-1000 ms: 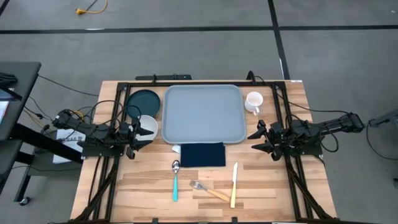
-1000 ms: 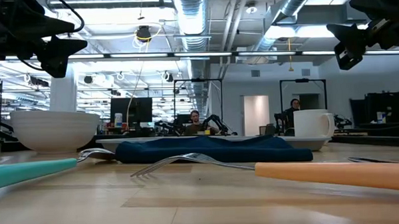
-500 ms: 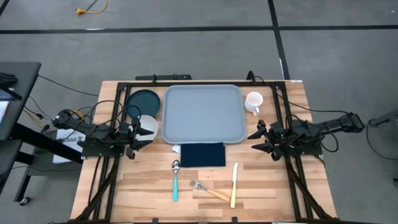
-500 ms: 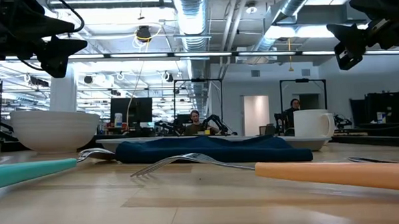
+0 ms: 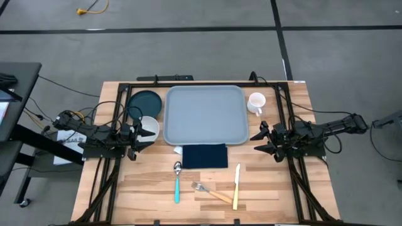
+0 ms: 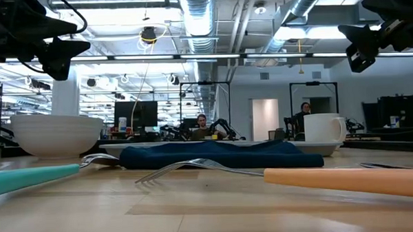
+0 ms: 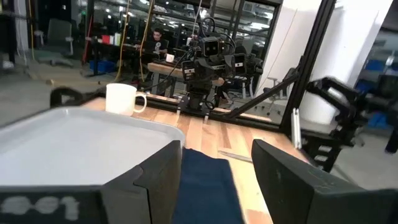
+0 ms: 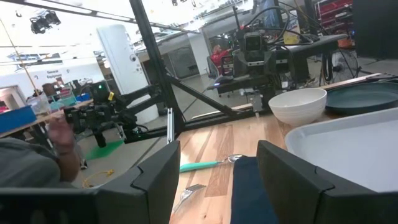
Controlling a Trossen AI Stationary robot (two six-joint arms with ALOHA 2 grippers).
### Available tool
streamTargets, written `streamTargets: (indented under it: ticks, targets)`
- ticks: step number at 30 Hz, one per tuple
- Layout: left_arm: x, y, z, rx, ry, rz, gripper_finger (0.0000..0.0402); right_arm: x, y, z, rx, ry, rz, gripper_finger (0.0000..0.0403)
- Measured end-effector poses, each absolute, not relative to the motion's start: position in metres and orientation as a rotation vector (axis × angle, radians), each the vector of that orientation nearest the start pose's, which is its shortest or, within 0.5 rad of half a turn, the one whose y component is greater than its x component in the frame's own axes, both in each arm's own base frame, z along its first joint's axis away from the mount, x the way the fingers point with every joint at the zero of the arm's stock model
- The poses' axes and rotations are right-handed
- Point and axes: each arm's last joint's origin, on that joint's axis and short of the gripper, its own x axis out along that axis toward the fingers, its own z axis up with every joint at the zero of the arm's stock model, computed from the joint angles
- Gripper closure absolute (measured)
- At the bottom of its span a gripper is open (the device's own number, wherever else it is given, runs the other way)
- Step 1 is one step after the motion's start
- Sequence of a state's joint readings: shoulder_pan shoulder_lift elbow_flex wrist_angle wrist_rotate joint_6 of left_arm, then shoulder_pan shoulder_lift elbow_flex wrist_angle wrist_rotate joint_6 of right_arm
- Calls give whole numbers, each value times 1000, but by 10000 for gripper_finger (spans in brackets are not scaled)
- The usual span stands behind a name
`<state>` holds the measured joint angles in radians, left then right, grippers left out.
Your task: Set up tray
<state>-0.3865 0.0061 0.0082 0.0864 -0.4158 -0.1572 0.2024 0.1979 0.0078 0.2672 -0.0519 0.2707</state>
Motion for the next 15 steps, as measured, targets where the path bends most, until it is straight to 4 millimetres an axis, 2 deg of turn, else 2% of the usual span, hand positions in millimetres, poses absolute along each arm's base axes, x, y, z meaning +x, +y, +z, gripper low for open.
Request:
streamTargets:
  ticks: [5,15]
  targets:
    - [92,-25,174,-71,-82,28,214,107,23,176,275,-42,263,198]
    - [92,-25,174,-62,-82,29,214,107,22,175,276,-41,234,198]
